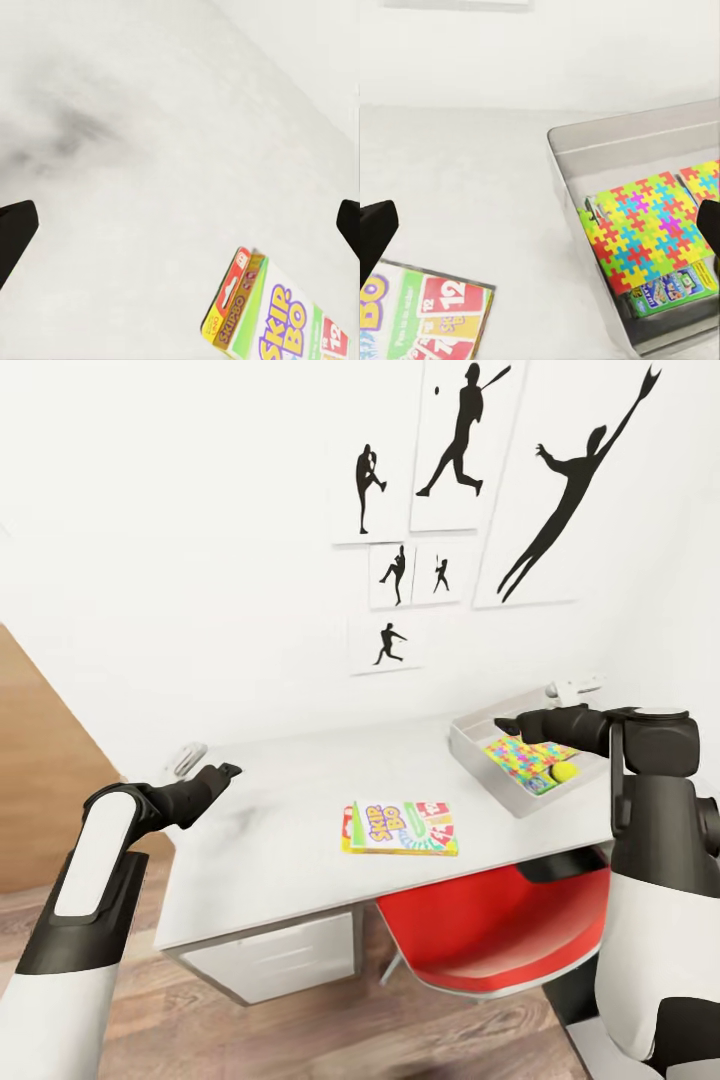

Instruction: Put all the toys in the child's room - the three board games (two on the bed and one on the table), the two jigsaw puzzles on the table, and the tennis ball on the table - inside the toy box on the table in the child's room.

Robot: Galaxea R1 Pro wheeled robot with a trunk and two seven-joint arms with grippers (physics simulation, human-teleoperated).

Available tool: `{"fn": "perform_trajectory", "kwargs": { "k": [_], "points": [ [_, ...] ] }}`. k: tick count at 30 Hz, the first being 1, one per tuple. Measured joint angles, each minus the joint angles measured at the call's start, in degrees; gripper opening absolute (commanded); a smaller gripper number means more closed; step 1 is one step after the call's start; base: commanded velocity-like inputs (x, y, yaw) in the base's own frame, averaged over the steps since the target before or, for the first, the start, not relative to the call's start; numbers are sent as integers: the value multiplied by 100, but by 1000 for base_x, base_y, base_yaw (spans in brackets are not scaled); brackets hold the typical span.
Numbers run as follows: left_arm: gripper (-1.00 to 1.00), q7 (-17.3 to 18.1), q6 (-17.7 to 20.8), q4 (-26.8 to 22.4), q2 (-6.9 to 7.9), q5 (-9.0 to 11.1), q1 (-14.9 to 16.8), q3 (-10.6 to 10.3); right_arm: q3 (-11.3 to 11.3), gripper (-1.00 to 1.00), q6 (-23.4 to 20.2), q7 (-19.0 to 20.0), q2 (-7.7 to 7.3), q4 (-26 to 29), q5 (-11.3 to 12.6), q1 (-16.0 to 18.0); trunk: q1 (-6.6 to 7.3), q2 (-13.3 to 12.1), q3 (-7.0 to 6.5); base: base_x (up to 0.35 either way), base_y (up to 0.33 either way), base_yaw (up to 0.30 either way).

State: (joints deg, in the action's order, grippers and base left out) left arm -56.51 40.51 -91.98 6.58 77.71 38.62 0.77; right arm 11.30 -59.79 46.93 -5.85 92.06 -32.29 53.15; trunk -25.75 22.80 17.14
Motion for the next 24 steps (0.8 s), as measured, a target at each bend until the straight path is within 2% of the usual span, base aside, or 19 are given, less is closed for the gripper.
{"fn": "perform_trajectory", "kwargs": {
  "k": [6,12,14,15,19,20,22,23,24],
  "points": [
    [100,0,-1,0,50,0,-84,42,6,100,0,1,1,-47,-5,0,0,0,0,-14,328,0],
    [100,8,-9,0,156,-3,-206,149,5,100,-1,2,11,-431,-8,12,0,0,0,-5,260,0],
    [100,13,-7,1,210,-5,-288,252,7,100,-2,2,9,-777,-11,41,0,-1,0,-3,150,0],
    [100,13,-9,1,211,-2,-290,254,6,100,-2,2,9,-784,-8,42,0,0,0,-2,120,0],
    [100,18,-1,2,285,-4,-464,469,12,100,-4,-9,-4,-1758,-3,231,0,-1,0,-1,74,0],
    [100,18,-3,1,285,-1,-466,470,12,100,-4,-9,-4,-1768,1,234,0,0,0,-1,49,0],
    [100,19,0,2,325,-3,-546,555,21,100,-4,-16,-25,-2407,4,413,0,-1,0,-1,39,0],
    [100,19,-1,1,326,-1,-547,557,21,100,-5,-16,-26,-2419,8,416,0,0,0,-1,31,0],
    [100,19,1,2,348,-3,-583,588,24,100,-4,-17,-46,-2747,7,516,0,-1,0,-1,31,0]
  ]
}}
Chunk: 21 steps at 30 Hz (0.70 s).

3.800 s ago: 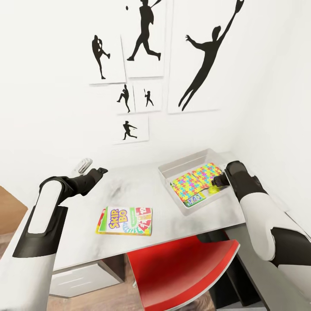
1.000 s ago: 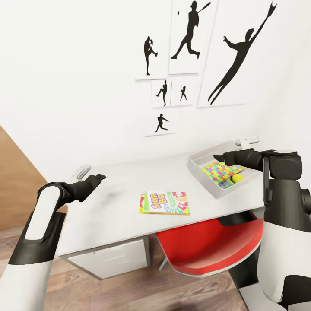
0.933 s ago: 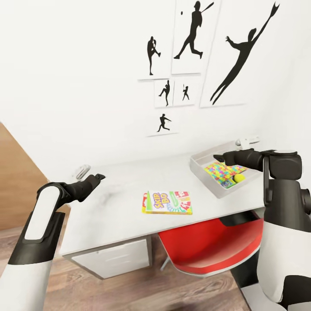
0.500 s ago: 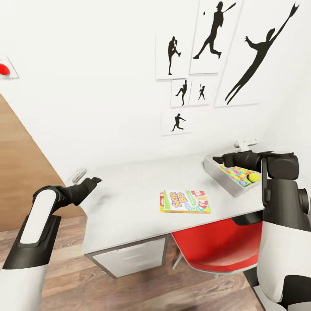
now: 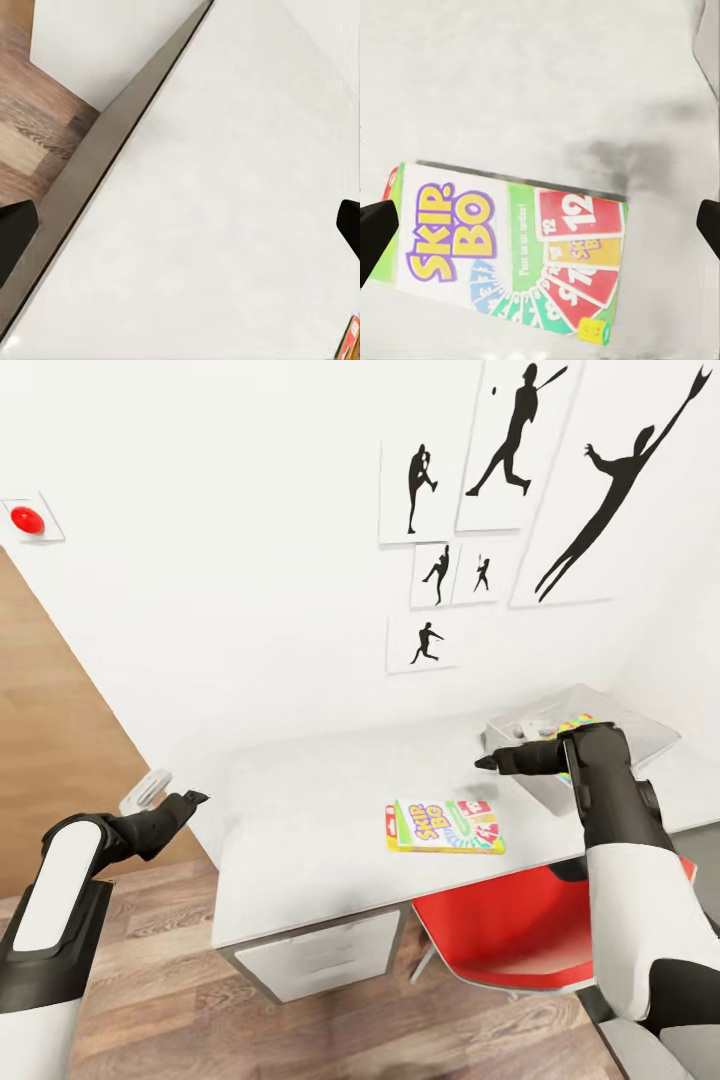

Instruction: Put all the toys in the child's room - the three board games (two on the bed and one on the table), the two jigsaw puzzles on the table, and the tennis ball on the table - inside the toy box on the table in the child's room.

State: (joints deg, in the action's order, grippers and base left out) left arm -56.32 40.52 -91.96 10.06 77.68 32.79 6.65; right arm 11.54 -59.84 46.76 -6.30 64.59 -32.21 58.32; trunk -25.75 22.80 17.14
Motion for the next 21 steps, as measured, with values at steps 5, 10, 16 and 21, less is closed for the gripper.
{"fn": "perform_trajectory", "kwargs": {
  "k": [5,10,16,21],
  "points": [
    [100,1,1,0,58,1,-87,65,34,100,2,-13,-138,-968,18,287,0,0,0,0,19,0],
    [100,1,2,0,96,1,-154,101,151,100,2,-128,-295,-1742,52,459,0,0,0,0,10,0],
    [100,1,2,0,120,2,-224,124,488,100,1,-553,-404,-2337,79,566,0,1,0,0,4,0],
    [100,-2,1,0,124,2,-253,125,829,100,147,-907,-435,-2549,96,600,0,1,0,0,2,0]
  ]
}}
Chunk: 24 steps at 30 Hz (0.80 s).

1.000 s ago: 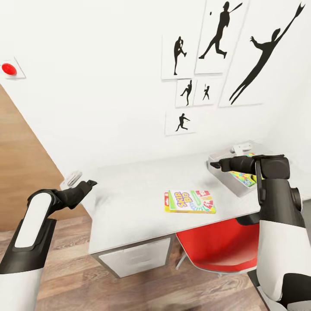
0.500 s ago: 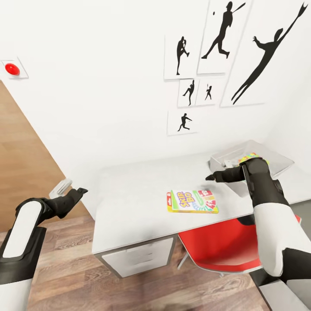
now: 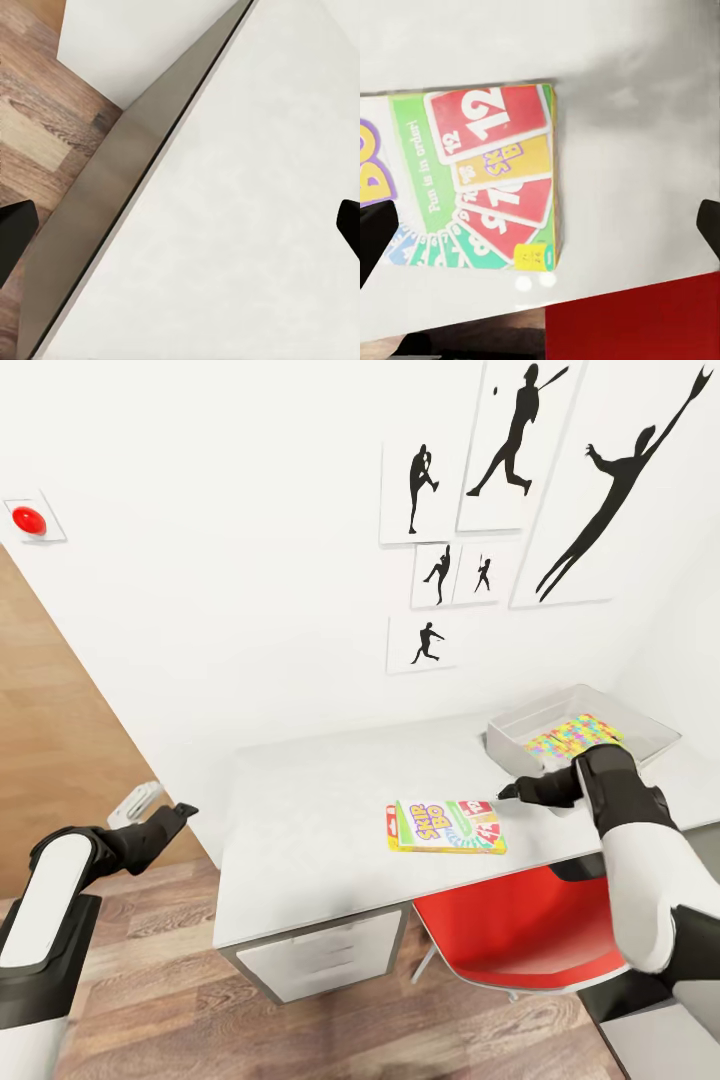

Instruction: Put all the toys in the child's room - the three board games (two on the bed and one on the table), the two jigsaw puzzles on the table, and the tennis ball on the table - inside the toy box on the table in the child's room.

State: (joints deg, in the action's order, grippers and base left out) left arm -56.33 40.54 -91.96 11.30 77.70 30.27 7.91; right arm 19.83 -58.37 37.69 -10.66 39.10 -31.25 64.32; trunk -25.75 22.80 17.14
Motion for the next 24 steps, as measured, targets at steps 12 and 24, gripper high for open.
{"fn": "perform_trajectory", "kwargs": {
  "k": [12,24],
  "points": [
    [100,-5,-7,0,2,-5,-48,-15,549,100,709,-336,-16,-171,3,-33,0,0,0,0,0,0],
    [100,-6,-7,0,3,-5,-91,-15,619,100,793,-354,-10,-217,164,-54,0,0,0,0,0,0]
  ]
}}
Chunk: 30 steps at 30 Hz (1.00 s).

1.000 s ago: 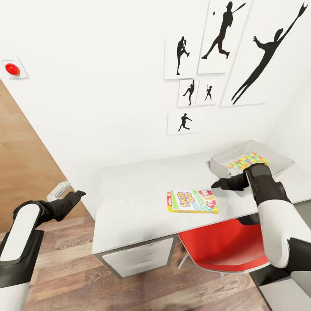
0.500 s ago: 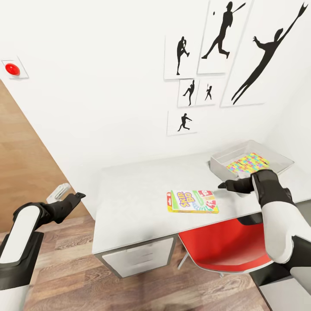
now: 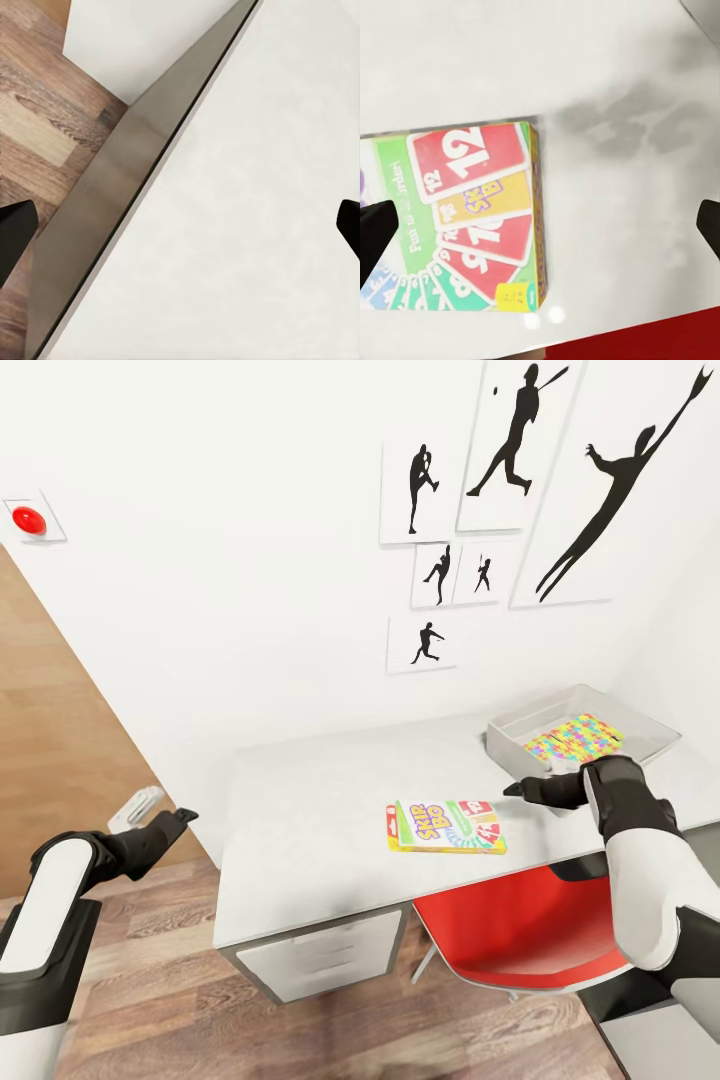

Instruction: Put all the toys in the child's room - the three board games (two on the bed and one on the table), the two jigsaw puzzles on the table, and the tennis ball on the table - inside the toy box on the table in the child's room.

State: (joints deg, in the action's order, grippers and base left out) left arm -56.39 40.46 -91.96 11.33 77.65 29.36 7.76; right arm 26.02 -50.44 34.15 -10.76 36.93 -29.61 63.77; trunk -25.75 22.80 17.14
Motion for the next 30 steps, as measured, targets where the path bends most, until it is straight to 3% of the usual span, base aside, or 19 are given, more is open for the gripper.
{"fn": "perform_trajectory", "kwargs": {
  "k": [14,22,30],
  "points": [
    [100,-26,3,-1,-52,5,-136,-42,36,100,70,-56,11,-525,300,10,0,0,0,0,0,0],
    [100,10,-62,1,-187,7,-383,-66,413,100,652,-264,30,-758,447,5,0,0,0,0,0,0],
    [100,-23,-51,2,-377,7,-432,-68,637,100,831,-426,28,-938,523,59,0,0,0,0,0,0]
  ]
}}
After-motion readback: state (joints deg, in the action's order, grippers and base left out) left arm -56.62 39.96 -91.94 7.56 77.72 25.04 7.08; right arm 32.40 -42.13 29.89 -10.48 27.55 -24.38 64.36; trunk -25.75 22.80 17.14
